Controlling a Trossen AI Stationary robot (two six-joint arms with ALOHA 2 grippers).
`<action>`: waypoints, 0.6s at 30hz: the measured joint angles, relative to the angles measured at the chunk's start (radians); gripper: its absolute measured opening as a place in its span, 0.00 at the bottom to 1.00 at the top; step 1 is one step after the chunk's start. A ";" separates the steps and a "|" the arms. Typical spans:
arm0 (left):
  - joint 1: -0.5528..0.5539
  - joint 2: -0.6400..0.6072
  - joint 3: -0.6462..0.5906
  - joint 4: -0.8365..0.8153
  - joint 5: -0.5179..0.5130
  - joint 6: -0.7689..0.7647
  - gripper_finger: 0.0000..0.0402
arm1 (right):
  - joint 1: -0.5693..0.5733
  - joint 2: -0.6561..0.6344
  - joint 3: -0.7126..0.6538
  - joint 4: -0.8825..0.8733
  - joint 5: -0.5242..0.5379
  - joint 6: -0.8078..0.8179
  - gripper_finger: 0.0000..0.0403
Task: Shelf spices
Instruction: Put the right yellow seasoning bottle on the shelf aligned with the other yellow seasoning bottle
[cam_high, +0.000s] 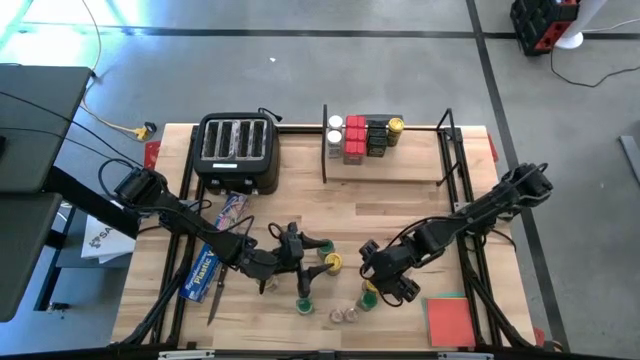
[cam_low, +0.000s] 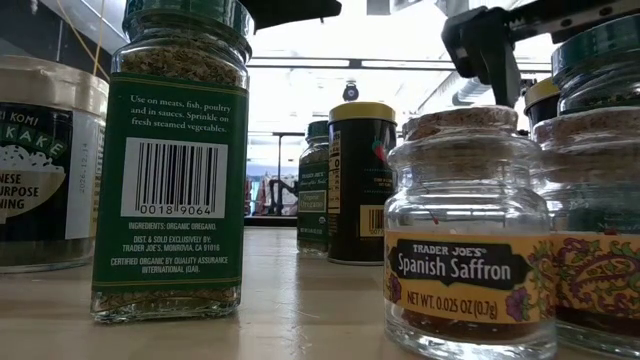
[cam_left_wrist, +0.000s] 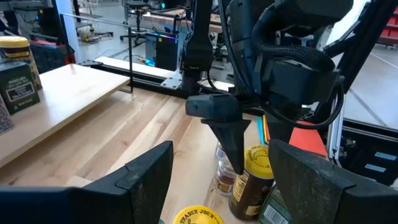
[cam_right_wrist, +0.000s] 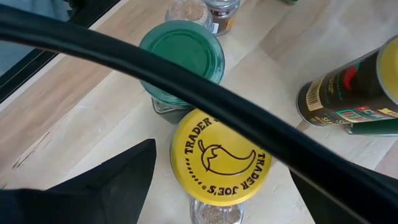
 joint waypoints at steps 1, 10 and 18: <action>0.000 0.000 0.000 -0.004 0.001 -0.005 0.65 | 0.000 0.004 0.000 0.001 0.000 0.003 0.86; 0.000 0.000 0.000 -0.005 0.001 -0.005 0.65 | 0.000 0.032 0.000 0.010 -0.012 0.012 0.61; 0.000 0.000 0.000 -0.006 0.001 -0.005 0.65 | 0.000 0.022 0.042 -0.033 0.011 0.089 0.52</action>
